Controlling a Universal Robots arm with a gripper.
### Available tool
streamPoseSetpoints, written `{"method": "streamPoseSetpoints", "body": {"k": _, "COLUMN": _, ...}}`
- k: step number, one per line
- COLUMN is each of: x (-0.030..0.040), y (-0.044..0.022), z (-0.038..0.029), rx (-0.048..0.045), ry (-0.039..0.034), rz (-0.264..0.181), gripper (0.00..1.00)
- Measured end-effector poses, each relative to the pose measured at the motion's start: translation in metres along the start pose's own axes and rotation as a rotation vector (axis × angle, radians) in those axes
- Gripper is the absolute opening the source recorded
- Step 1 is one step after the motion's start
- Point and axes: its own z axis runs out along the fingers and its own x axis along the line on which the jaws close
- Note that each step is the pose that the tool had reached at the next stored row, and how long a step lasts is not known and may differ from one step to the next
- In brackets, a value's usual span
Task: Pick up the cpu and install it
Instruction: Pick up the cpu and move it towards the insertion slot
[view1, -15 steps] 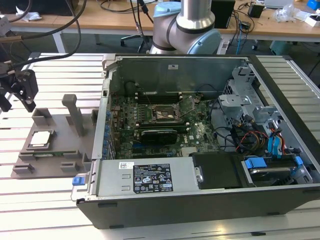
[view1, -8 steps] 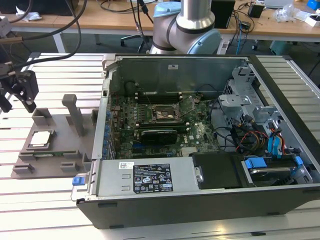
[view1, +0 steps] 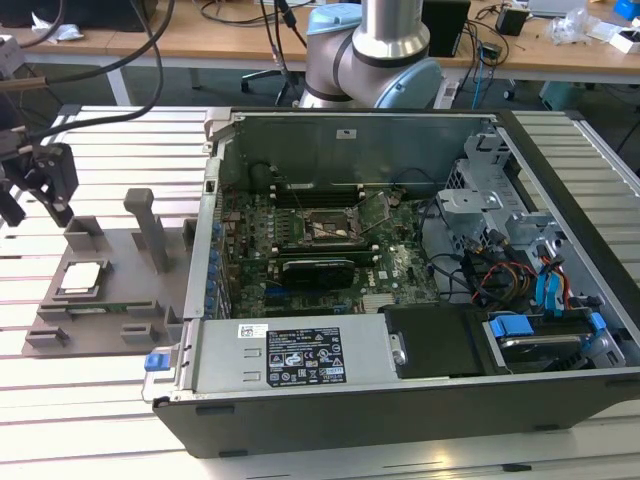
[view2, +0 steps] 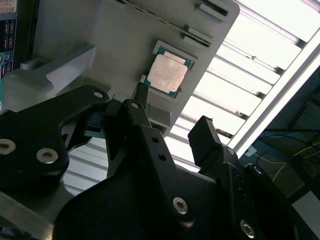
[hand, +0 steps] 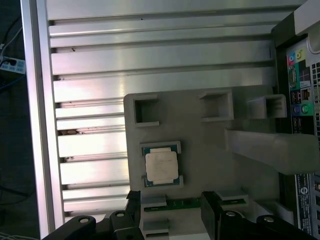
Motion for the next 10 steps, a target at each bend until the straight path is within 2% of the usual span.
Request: {"method": "streamPoseSetpoints", "body": {"k": 10, "x": 0.0001, "y": 0.0000, "z": 0.0044, "rx": 0.0000, "ry": 0.0000, "rz": 0.000, "gripper": 0.60}}
